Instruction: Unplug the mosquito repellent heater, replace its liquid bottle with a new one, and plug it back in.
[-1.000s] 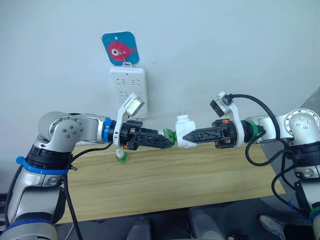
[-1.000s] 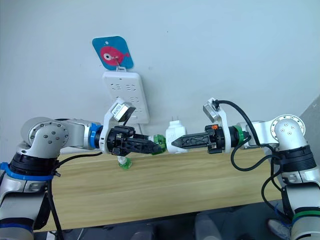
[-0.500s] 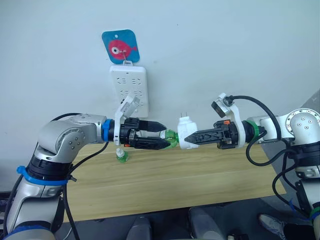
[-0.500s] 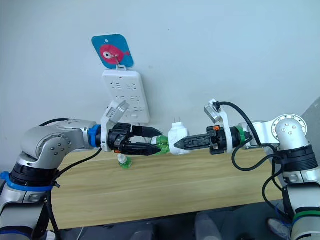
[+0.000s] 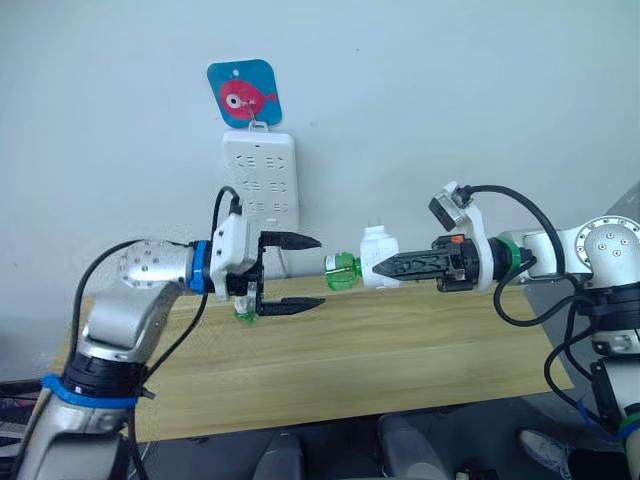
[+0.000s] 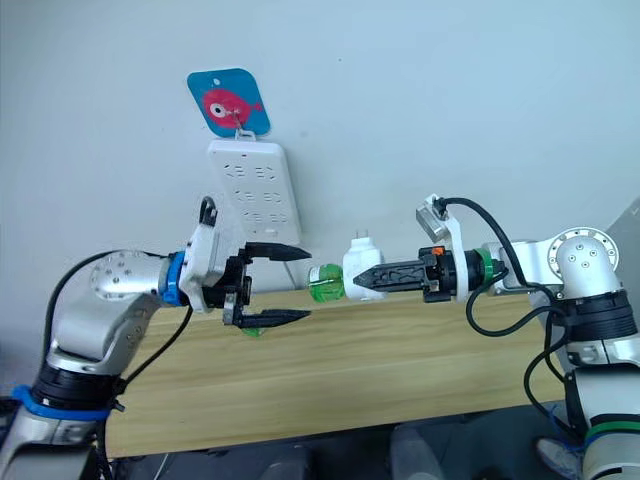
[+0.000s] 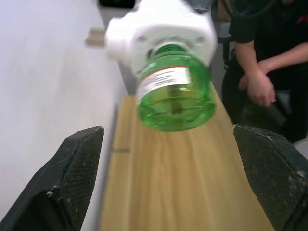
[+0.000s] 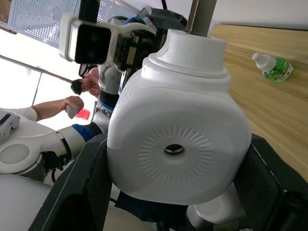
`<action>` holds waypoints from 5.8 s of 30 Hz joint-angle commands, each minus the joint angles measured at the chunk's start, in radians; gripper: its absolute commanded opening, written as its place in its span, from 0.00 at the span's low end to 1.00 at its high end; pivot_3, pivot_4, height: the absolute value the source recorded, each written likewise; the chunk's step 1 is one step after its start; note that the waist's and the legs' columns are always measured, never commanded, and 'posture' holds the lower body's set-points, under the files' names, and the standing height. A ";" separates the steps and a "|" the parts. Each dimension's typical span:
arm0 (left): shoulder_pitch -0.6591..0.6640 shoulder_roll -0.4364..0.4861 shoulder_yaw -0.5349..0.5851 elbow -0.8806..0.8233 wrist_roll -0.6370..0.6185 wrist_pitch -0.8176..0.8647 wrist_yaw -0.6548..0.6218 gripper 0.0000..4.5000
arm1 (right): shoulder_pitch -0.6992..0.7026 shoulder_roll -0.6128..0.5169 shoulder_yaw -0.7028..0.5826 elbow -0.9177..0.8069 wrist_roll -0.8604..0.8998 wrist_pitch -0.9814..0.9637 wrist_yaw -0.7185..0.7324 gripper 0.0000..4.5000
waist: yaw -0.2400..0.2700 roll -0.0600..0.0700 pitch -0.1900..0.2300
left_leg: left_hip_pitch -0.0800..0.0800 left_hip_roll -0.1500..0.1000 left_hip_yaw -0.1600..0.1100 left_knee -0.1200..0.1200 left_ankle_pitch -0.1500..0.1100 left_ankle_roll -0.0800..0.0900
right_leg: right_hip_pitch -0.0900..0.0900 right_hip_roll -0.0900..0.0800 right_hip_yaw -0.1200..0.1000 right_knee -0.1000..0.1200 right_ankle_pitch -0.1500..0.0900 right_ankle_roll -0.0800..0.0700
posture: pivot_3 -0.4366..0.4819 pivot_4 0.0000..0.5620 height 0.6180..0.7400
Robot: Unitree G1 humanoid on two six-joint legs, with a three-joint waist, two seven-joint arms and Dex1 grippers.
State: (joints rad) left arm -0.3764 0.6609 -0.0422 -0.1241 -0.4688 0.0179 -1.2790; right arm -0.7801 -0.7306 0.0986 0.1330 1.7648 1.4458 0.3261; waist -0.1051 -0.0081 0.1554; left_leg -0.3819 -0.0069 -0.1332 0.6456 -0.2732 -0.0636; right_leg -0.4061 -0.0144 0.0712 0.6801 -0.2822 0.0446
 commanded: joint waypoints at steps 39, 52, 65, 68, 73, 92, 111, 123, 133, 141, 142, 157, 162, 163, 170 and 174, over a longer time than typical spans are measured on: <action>-0.108 -0.144 -0.063 0.190 0.181 -0.682 0.168 0.50 | -0.053 0.008 -0.019 -0.015 0.148 -0.054 -0.104 0.69 | -0.010 0.000 -0.003 | 0.000 0.000 -0.001 0.002 0.000 0.000 | 0.001 0.000 0.000 0.001 0.004 0.001 | 0.36 0.15 1.00; -0.206 0.150 -0.106 -0.068 -0.292 0.643 0.157 0.50 | -0.071 0.010 -0.037 -0.022 0.060 -0.026 -0.036 0.69 | -0.036 0.000 -0.003 | 0.000 0.000 -0.002 0.003 0.000 0.000 | 0.001 0.001 -0.001 0.002 0.004 0.002 | 0.37 0.15 1.00; -0.324 0.118 -0.038 0.038 -0.424 1.018 0.153 0.50 | -0.094 0.016 -0.074 -0.050 -0.104 0.023 0.120 0.69 | -0.038 0.000 -0.003 | 0.001 0.001 -0.002 0.003 0.000 0.000 | 0.001 0.003 -0.001 0.002 0.004 0.002 | 0.35 0.16 1.00; -0.303 0.121 -0.006 0.042 -0.438 1.020 0.141 0.50 | -0.092 0.009 -0.087 -0.048 -0.130 0.029 0.135 0.69 | -0.038 0.000 -0.003 | 0.001 0.001 -0.002 0.003 0.000 0.000 | 0.001 0.003 0.000 0.002 0.004 0.001 | 0.35 0.17 1.00; -0.252 0.145 0.031 0.057 -0.412 1.003 0.133 0.50 | -0.092 -0.021 -0.119 -0.036 -0.182 0.041 0.165 0.69 | -0.037 0.000 -0.003 | 0.001 0.001 -0.001 0.003 0.000 0.000 | 0.001 0.002 0.000 0.002 0.004 0.001 | 0.36 0.17 1.00; 0.018 -0.008 0.116 -0.243 -0.334 0.758 0.292 0.50 | 0.351 -0.155 0.220 -0.178 -1.139 -0.392 0.237 0.69 | -0.003 -0.003 0.004 | 0.002 0.000 0.001 0.003 0.001 -0.001 | 0.001 0.000 0.001 0.001 0.004 0.002 | 0.39 0.29 1.00; 0.104 -0.064 0.056 -0.299 -0.201 0.585 0.340 0.50 | 0.213 0.001 0.331 0.229 -1.521 -0.466 0.421 0.69 | 0.025 -0.006 0.022 | 0.002 0.000 0.000 0.002 0.002 -0.003 | 0.002 0.000 0.001 0.001 0.006 0.001 | 0.46 0.33 1.00; 0.096 -0.078 0.005 -0.228 -0.126 0.474 0.292 0.50 | 0.245 -0.046 0.164 0.010 -1.508 -0.340 0.419 1.00 | 0.022 -0.005 0.025 | 0.002 0.000 0.000 0.002 0.002 -0.003 | 0.001 0.000 0.000 0.001 0.006 0.001 | 0.38 0.28 1.00; 0.064 -0.180 0.014 -0.138 -0.086 0.366 0.343 0.50 | 0.408 0.000 -0.304 -0.572 -1.141 -0.114 0.471 1.00 | 0.016 -0.005 0.025 | 0.001 0.000 0.000 0.002 0.002 -0.003 | 0.001 0.000 0.000 0.000 0.006 0.002 | 0.31 0.26 1.00; 0.030 -0.247 0.006 -0.131 -0.089 0.362 0.378 0.50 | 0.347 0.521 -0.636 -0.721 -0.848 0.169 0.206 1.00 | -0.001 -0.005 0.024 | 0.002 0.000 0.000 0.004 0.003 -0.003 | 0.002 0.001 0.001 0.001 0.007 0.002 | 0.28 0.25 1.00; 0.026 -0.253 0.006 -0.132 -0.085 0.355 0.382 0.50 | 0.342 0.570 -0.654 -0.715 -0.802 0.169 0.163 1.00 | -0.004 -0.005 0.024 | 0.002 0.001 0.000 0.004 0.003 -0.004 | 0.002 0.001 0.000 0.001 0.007 0.002 | 0.28 0.25 1.00; 0.038 -0.279 -0.006 -0.175 -0.065 0.317 0.421 0.50 | 0.298 0.813 -0.665 -0.594 -0.394 0.082 -0.362 1.00 | -0.041 0.001 0.021 | 0.002 0.000 0.000 0.002 0.003 -0.003 | 0.001 0.001 0.000 0.002 0.007 0.001 | 0.31 0.23 1.00; 0.044 -0.279 -0.006 -0.186 -0.066 0.318 0.425 0.50 | 0.333 0.756 -0.573 -0.557 -0.247 -0.049 -0.489 1.00 | -0.043 0.001 0.021 | 0.002 0.000 0.000 0.002 0.003 -0.003 | 0.001 0.001 0.001 0.002 0.007 0.001 | 0.31 0.23 1.00; 0.044 -0.279 -0.007 -0.187 -0.066 0.317 0.424 0.50 | 0.341 0.738 -0.551 -0.551 -0.218 -0.078 -0.511 1.00 | -0.043 0.001 0.021 | 0.002 0.000 0.000 0.002 0.003 -0.003 | 0.001 0.001 0.001 0.002 0.007 0.001 | 0.31 0.22 1.00; 0.044 -0.279 -0.008 -0.190 -0.063 0.310 0.423 0.50 | 0.391 0.613 -0.412 -0.535 -0.061 -0.265 -0.617 1.00 | -0.043 0.001 0.021 | 0.002 0.001 0.000 0.002 0.003 -0.003 | 0.001 0.002 0.001 0.001 0.007 0.001 | 0.31 0.22 1.00; 0.045 -0.279 -0.013 -0.194 -0.062 0.304 0.423 0.50 | 0.410 0.553 -0.342 -0.534 -0.009 -0.348 -0.644 1.00 | -0.042 0.001 0.021 | 0.002 0.001 0.000 0.002 0.003 -0.003 | 0.001 0.002 0.001 0.001 0.007 0.002 | 0.31 0.21 1.00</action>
State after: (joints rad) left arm -0.3276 0.3861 -0.0546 -0.2713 -0.5277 0.3412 -0.8587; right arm -0.3674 -0.1660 -0.2649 -0.3843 1.7088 1.1420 -0.3114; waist -0.1469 -0.0073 0.1759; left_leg -0.3803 -0.0063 -0.1332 0.6476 -0.2704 -0.0669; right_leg -0.4047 -0.0127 0.0721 0.6814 -0.2750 0.0462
